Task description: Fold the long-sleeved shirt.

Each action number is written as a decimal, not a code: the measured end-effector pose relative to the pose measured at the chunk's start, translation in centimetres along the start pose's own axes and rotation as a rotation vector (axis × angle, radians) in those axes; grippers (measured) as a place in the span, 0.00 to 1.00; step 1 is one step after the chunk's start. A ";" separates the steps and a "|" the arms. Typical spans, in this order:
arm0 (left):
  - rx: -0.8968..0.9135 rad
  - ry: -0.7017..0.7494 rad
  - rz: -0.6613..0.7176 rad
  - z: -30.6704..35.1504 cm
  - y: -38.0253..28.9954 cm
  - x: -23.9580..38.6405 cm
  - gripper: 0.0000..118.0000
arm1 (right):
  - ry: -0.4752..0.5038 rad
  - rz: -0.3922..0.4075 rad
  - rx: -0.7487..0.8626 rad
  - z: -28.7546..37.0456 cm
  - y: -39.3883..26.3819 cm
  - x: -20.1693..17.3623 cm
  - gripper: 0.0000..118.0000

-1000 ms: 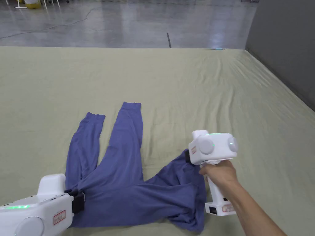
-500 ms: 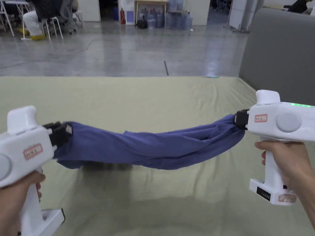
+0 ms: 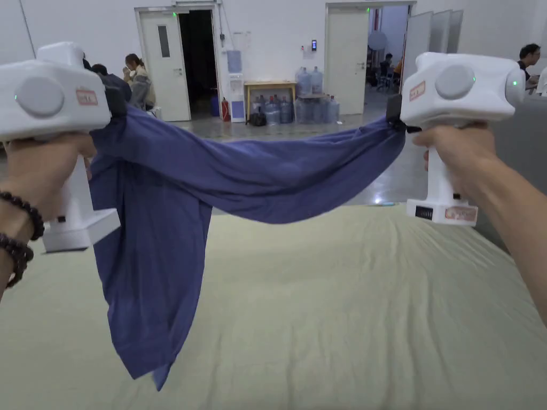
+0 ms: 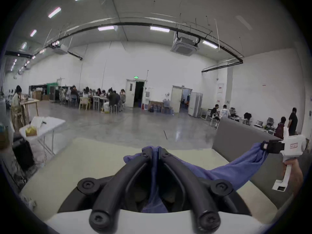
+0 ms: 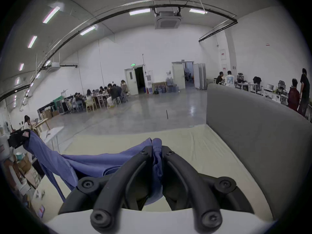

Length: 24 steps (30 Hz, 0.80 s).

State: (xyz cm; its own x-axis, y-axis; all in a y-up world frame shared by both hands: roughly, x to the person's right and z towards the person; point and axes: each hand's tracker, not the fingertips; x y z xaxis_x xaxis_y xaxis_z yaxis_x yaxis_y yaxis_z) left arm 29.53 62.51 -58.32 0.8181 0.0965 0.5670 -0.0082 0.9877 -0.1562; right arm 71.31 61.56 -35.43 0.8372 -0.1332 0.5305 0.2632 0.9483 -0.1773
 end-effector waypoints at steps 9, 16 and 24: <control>-0.003 0.006 0.030 -4.9 1.5 0.2 0.03 | -0.035 -0.018 0.034 -3.9 3.0 -0.1 0.11; -0.177 0.003 0.018 -8.1 -9.9 -0.4 0.03 | -0.066 -0.041 -0.113 -8.8 -6.5 2.5 0.11; -0.402 -0.022 0.089 -6.8 -26.1 -1.9 0.03 | -0.074 -0.118 -0.374 -11.8 -22.3 5.9 0.11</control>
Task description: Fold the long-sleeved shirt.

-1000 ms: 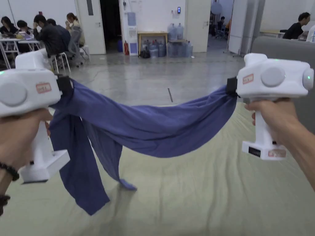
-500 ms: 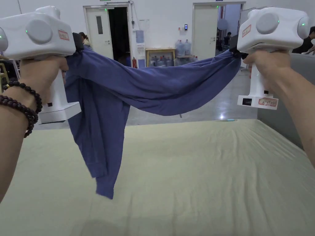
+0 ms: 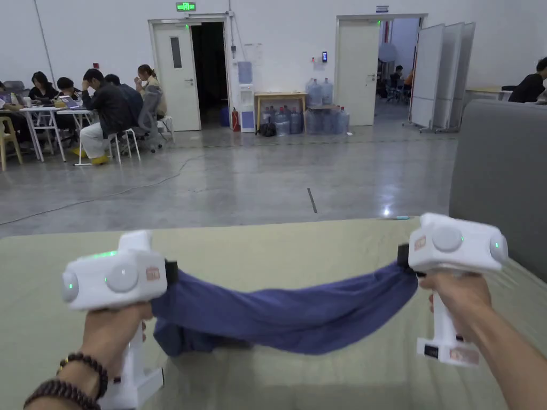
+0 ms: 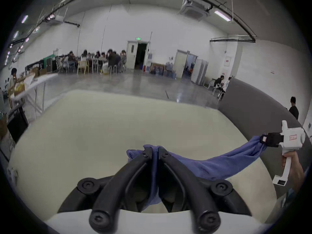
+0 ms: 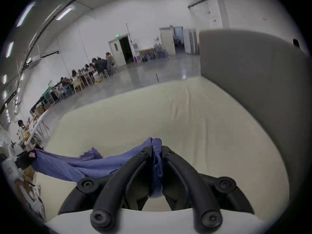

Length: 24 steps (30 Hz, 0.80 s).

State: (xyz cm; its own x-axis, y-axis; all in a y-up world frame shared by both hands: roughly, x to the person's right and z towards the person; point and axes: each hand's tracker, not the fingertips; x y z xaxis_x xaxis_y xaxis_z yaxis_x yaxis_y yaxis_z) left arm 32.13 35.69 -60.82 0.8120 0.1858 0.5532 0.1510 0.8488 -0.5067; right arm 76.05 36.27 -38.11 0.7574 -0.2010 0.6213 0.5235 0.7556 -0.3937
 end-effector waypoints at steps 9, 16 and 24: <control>0.051 -0.014 0.001 10.7 -15.1 -3.1 0.03 | 0.087 0.124 -0.012 9.0 -16.0 5.3 0.11; -0.089 -0.012 -0.044 20.2 -31.9 -3.8 0.03 | 0.081 0.134 -0.240 14.1 -32.4 8.9 0.11; -0.122 -0.014 -0.094 23.0 -36.0 -4.0 0.03 | 0.061 0.143 -0.259 15.4 -37.2 10.0 0.11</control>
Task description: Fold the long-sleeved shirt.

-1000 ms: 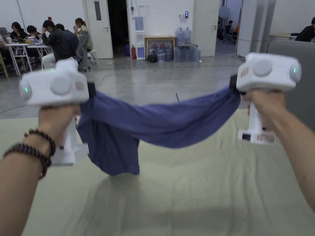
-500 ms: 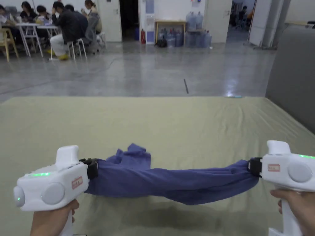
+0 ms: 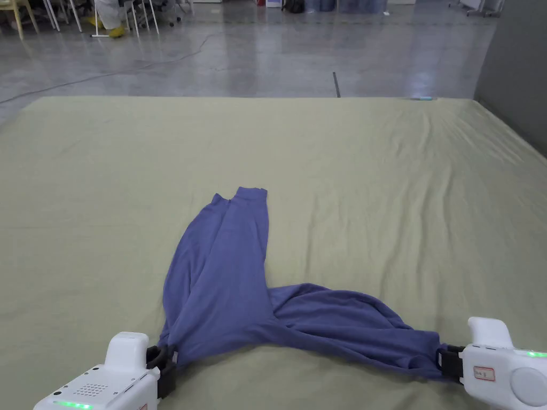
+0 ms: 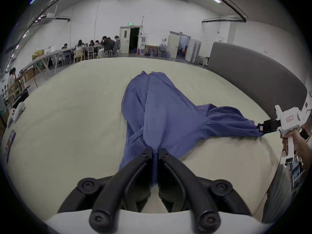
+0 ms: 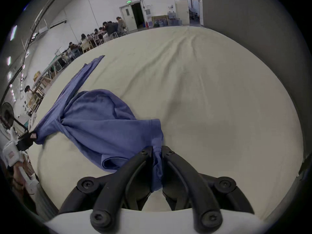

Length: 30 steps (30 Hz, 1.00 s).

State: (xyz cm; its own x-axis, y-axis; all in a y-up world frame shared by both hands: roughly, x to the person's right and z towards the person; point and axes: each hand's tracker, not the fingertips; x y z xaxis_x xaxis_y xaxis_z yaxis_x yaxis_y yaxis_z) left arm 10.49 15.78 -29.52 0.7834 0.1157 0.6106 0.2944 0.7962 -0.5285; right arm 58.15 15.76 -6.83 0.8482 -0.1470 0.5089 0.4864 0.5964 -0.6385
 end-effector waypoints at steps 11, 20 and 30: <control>0.055 -0.003 0.129 6.4 3.9 -1.0 1.00 | -0.039 -0.053 0.129 8.5 1.1 0.7 0.86; 0.022 -0.041 0.109 4.1 5.9 -0.7 0.00 | 0.004 -0.100 0.108 8.1 0.0 -0.2 0.03; -0.187 0.025 0.059 -5.0 7.8 0.4 0.73 | 0.013 -0.078 0.057 7.2 -0.3 -0.5 0.03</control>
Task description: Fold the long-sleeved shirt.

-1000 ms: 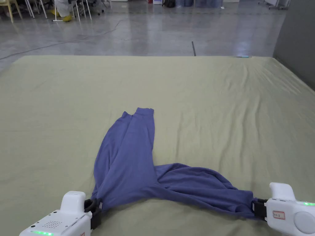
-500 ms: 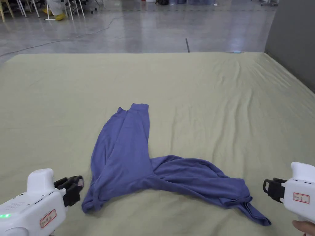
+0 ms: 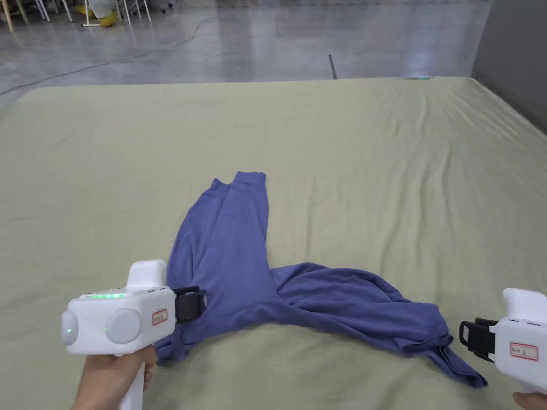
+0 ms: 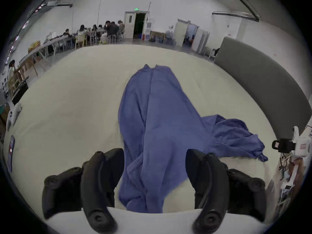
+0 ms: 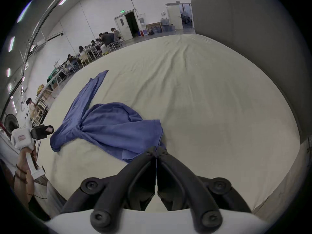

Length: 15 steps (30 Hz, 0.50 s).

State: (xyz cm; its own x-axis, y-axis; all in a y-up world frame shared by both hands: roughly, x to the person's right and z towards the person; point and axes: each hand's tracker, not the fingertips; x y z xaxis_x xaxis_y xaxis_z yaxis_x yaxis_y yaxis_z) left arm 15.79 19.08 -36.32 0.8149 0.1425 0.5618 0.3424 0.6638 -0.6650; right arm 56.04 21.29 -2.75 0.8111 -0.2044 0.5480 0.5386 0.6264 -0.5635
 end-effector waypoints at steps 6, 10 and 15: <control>-0.093 -0.012 -0.039 -3.7 0.9 0.5 0.69 | -0.016 0.015 -0.017 -0.1 0.1 0.1 0.03; -0.072 -0.032 -0.075 -3.5 0.3 1.4 0.09 | -0.027 0.016 -0.029 -0.3 0.1 0.2 0.03; 0.086 -0.037 -0.121 -0.5 0.1 2.0 0.07 | -0.029 0.029 -0.030 -0.5 0.6 0.2 0.03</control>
State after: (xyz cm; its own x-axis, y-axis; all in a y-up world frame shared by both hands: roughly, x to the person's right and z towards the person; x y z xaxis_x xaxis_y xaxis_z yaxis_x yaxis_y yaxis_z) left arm 17.71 19.09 -35.55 0.7517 0.0839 0.6542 0.3945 0.7377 -0.5479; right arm 56.70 21.26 -3.30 0.8195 -0.1646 0.5489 0.5224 0.6084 -0.5974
